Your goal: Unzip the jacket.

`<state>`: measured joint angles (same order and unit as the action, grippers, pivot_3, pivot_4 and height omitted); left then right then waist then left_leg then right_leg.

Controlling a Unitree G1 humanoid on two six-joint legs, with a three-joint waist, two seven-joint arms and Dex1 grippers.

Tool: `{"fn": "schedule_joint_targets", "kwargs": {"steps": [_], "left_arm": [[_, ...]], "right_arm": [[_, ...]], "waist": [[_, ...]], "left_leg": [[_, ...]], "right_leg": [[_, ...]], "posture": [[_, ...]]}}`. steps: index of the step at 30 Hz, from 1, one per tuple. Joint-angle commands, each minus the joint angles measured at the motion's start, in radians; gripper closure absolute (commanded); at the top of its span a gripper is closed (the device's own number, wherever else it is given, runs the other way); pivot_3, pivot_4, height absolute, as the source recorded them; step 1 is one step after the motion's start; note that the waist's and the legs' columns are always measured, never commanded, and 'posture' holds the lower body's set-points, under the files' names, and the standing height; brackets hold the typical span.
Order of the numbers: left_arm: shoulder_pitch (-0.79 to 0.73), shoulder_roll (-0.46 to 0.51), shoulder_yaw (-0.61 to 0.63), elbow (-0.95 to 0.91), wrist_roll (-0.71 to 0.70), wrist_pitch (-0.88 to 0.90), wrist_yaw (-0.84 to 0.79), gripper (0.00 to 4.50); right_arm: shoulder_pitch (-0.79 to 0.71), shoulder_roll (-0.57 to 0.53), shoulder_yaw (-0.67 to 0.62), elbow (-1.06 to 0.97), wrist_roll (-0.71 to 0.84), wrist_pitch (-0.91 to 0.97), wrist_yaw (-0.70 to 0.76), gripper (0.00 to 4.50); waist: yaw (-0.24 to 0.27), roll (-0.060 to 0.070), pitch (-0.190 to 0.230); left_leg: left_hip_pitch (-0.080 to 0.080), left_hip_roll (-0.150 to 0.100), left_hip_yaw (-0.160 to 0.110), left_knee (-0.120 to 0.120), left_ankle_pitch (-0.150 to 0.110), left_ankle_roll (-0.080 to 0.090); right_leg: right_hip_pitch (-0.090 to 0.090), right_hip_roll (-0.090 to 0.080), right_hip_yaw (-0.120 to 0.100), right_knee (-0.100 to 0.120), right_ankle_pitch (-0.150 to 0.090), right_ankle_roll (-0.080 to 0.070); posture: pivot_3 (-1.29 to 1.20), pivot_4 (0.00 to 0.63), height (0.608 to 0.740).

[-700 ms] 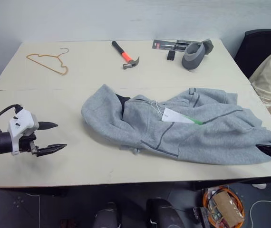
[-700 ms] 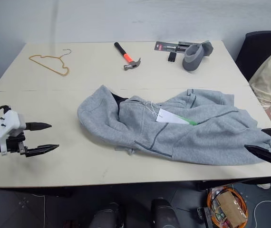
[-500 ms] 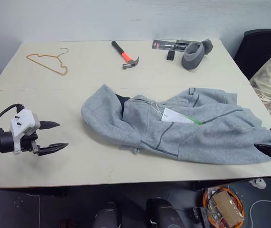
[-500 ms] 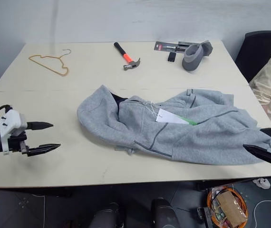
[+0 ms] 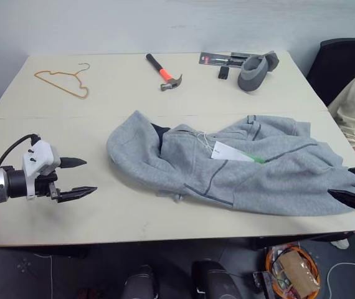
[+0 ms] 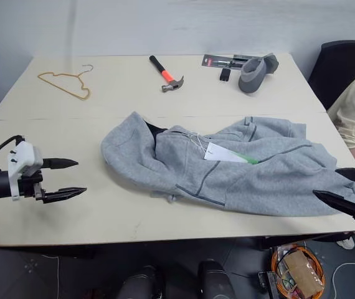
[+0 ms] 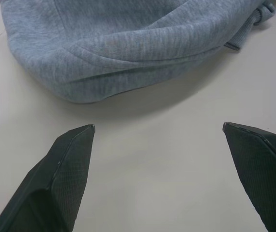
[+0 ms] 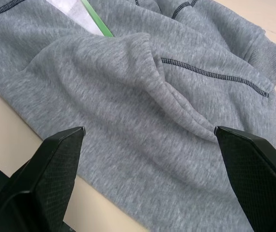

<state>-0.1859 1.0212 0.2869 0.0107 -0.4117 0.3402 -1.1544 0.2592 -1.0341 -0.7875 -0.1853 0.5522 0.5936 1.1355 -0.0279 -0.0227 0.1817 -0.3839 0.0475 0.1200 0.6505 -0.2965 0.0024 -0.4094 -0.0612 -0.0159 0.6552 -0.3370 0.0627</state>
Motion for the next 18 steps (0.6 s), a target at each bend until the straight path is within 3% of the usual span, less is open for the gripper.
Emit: {"fn": "schedule_joint_targets", "kwargs": {"steps": [1, 9, 18], "left_arm": [[-0.052, -0.006, -0.029, -0.06, -0.06, 0.058, -0.033, 0.04], [-0.254, -0.072, -0.27, -0.133, 0.026, -0.021, -0.101, 0.04], [-0.504, -0.327, -0.598, -0.003, 0.256, -0.295, -0.159, 0.04]], "right_arm": [[0.018, 0.019, -0.058, -0.046, 0.035, 0.045, -0.007, 0.0], [0.109, 0.073, -0.027, -0.27, -0.001, 0.039, -0.071, 0.0], [0.274, 0.2, 0.091, -0.398, -0.235, -0.168, -0.189, 0.0]], "waist": [[0.002, 0.0, 0.0], [0.007, 0.0, 0.0], [0.019, -0.001, 0.0]], "left_leg": [[0.0, 0.0, 0.0, 0.0, 0.0, -0.001], [0.0, -0.001, -0.001, 0.002, 0.002, -0.004], [-0.002, -0.001, 0.001, 0.01, 0.002, -0.003]], "right_leg": [[0.0, 0.0, 0.0, 0.0, 0.0, 0.0], [0.001, 0.001, 0.0, 0.001, 0.0, 0.001], [0.001, 0.005, 0.002, 0.003, 0.001, 0.002]], "posture": [[0.0, 0.15, 0.74], [0.0, 0.15, 0.74], [0.0, 0.15, 0.74]]}}
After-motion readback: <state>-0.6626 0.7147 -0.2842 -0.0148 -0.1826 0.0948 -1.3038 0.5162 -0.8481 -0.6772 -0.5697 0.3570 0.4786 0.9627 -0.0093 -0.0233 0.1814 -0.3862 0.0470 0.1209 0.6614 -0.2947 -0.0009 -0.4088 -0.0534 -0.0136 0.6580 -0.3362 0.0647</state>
